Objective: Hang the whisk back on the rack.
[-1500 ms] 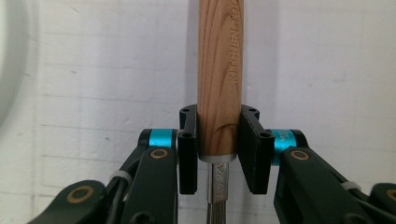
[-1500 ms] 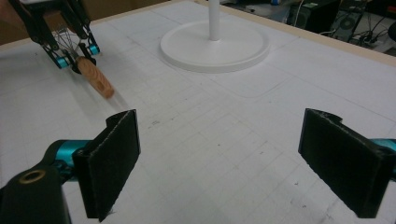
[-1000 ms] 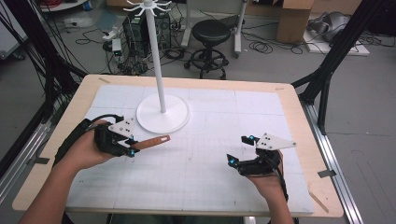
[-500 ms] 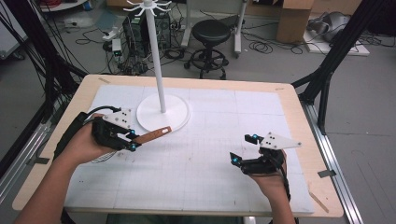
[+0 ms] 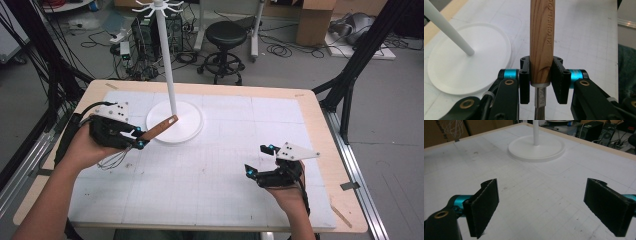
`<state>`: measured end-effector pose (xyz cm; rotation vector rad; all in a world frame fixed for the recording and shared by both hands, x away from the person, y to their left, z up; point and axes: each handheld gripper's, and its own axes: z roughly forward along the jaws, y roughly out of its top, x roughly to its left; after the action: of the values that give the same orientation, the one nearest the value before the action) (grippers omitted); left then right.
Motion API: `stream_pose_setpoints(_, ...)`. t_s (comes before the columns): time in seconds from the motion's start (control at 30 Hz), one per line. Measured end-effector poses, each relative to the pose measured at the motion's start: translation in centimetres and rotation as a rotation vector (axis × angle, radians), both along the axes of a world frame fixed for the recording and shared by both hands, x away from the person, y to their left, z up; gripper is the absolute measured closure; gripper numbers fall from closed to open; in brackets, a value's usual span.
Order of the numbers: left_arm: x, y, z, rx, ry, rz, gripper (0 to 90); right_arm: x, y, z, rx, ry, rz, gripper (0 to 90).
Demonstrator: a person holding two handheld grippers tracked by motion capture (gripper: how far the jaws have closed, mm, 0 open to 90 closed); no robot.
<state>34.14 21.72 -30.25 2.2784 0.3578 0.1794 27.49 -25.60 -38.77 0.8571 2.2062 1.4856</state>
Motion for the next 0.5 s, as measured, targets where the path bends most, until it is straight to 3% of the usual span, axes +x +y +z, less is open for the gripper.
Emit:
stream_pose_setpoints(0.17, 0.4, 0.4, 1.8, -0.093, -0.021, 0.020, 71.1, -0.4, 0.2, 0.1, -0.009, -0.006, 0.003, 11.3)
stream_pose_setpoints(0.2, 0.4, 0.4, 1.8, -0.093, -0.021, 0.020, 71.2, -0.4, 0.2, 0.1, -0.009, -0.006, 0.003, 11.3)
stream_pose_setpoints(0.33, 0.4, 0.8, 3.4, -0.159, -0.048, 0.033, 71.1, -0.5, 0.5, 0.2, -0.010, -0.005, 0.008, 11.3)
stream_pose_setpoints(0.4, 0.7, 1.0, 4.3, -0.215, -0.070, 0.058, 71.1, -0.5, 0.5, 0.3, -0.014, -0.010, 0.011, 11.3)
stream_pose_setpoints(0.43, 0.7, 1.0, 4.3, -0.215, -0.070, 0.058, 71.2, -0.5, 0.5, 0.3, -0.013, -0.010, 0.011, 11.3)
stream_pose_setpoints(0.5, 1.2, 1.1, 5.2, -0.255, -0.077, 0.076, 71.2, -0.4, 0.5, 0.3, -0.014, -0.011, 0.008, 11.3)
